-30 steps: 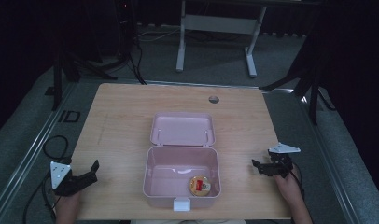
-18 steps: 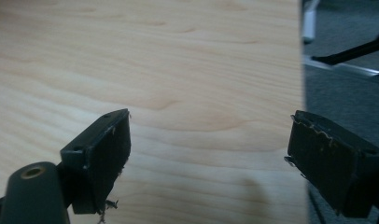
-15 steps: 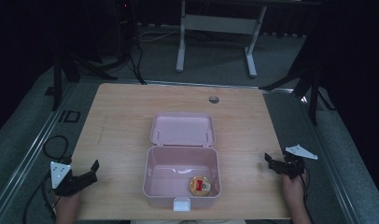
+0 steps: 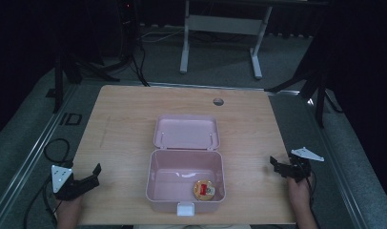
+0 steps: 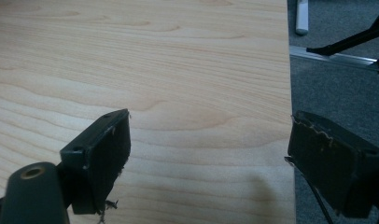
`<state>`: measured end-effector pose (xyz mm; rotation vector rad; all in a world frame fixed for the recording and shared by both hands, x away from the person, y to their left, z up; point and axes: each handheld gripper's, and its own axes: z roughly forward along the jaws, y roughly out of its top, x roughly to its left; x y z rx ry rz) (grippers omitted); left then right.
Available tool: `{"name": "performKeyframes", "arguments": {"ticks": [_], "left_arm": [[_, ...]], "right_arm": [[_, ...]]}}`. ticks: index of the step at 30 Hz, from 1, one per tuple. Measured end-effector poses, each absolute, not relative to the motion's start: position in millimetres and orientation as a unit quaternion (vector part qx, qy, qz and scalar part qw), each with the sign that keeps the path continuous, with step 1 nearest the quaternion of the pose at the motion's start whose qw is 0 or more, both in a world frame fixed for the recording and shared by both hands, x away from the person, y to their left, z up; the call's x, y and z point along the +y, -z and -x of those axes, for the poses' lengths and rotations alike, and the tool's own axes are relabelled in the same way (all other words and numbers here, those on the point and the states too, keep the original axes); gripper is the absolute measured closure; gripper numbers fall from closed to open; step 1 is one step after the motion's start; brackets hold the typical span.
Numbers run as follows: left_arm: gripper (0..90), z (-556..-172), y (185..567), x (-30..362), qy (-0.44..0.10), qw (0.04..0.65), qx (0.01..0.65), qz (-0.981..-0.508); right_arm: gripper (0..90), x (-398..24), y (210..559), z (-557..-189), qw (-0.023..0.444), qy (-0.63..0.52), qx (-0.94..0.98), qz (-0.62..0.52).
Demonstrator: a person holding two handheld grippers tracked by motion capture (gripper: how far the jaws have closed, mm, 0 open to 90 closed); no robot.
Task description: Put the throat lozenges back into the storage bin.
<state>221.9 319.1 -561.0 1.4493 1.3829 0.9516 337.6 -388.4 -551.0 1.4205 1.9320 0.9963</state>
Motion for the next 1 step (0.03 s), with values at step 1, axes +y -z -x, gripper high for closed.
{"name": "performKeyframes", "arguments": {"ticks": [1], "left_arm": [[0.4,-221.9,561.0,319.1,-0.384,0.446,0.558,-0.585]], "right_arm": [[12.8,-388.3,551.0,-337.6,0.269,-0.369,0.717,-0.526]]}}
